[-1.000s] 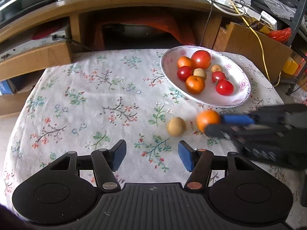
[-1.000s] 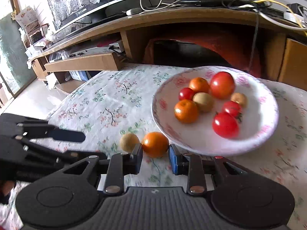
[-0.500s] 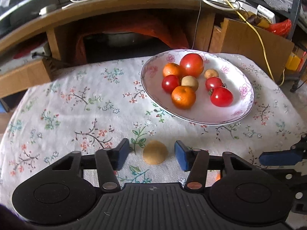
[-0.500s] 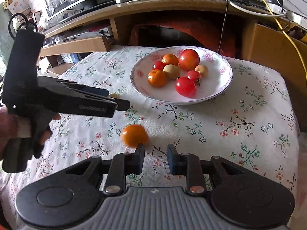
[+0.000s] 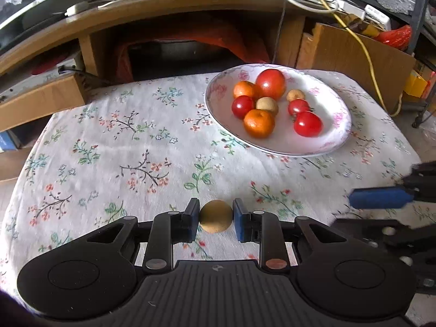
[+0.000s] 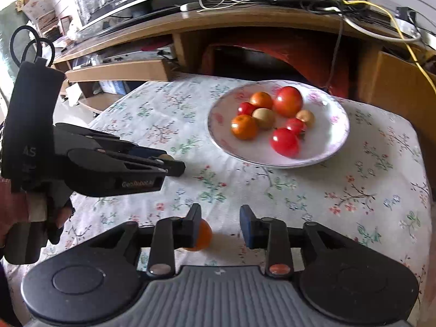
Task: Organize fruits
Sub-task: 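Grasp the tan fruit with the left tool while the right tool grasps the tangerine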
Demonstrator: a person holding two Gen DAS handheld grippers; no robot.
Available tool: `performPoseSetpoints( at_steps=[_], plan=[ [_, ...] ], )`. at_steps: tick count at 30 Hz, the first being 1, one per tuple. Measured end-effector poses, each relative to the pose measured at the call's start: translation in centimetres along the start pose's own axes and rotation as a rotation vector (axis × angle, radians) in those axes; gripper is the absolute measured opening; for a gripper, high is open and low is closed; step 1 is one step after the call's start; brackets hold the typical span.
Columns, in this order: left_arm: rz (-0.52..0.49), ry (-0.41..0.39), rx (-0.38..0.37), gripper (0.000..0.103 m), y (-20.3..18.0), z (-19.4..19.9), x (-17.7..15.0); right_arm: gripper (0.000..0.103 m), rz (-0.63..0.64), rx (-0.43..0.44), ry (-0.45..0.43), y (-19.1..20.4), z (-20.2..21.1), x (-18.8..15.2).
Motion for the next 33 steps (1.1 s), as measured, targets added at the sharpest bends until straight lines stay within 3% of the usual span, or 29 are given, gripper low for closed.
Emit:
performPoseSetpoints(
  at_steps=[9, 18, 23, 26, 30, 33],
  plan=[
    [0.009, 0.027, -0.005, 0.035, 0.5, 0.7, -2.7, 0.043, 0.046, 0.065, 0.025, 1.3, -0.3, -0.6],
    [-0.021, 0.016, -0.004, 0.038, 0.4, 1.0, -3.4, 0.043, 0.093, 0.095, 0.087, 3.0, -1.5, -1.5],
    [-0.031, 0.003, -0.006, 0.039, 0.3, 1.0, -3.5, 0.035, 0.093, 0.074, 0.084, 2.8, -1.9, -2.0],
    [-0.031, -0.001, -0.015, 0.043, 0.4, 1.0, -3.6, 0.035, 0.069, 0.080, 0.088, 2.3, -1.9, -1.8],
    [-0.071, -0.005, -0.025, 0.060, -0.4, 0.8, -3.8, 0.036, 0.077, 0.073, 0.084, 2.3, -1.9, -1.7],
    [-0.074, -0.006, -0.014, 0.060, -0.6, 0.8, -3.8, 0.036, 0.077, 0.073, 0.082, 2.1, -2.0, -1.7]
  ],
)
Point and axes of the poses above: each gripper's, at about its wrist camera, not at the fingertips, and z roughly against the way its jaws point, y to its left, x to its top, the point moved 1 cm from there along -z, roughly the way its jaws point, and after that the axes turned 6 degrees about y, right-handed, at the moved point
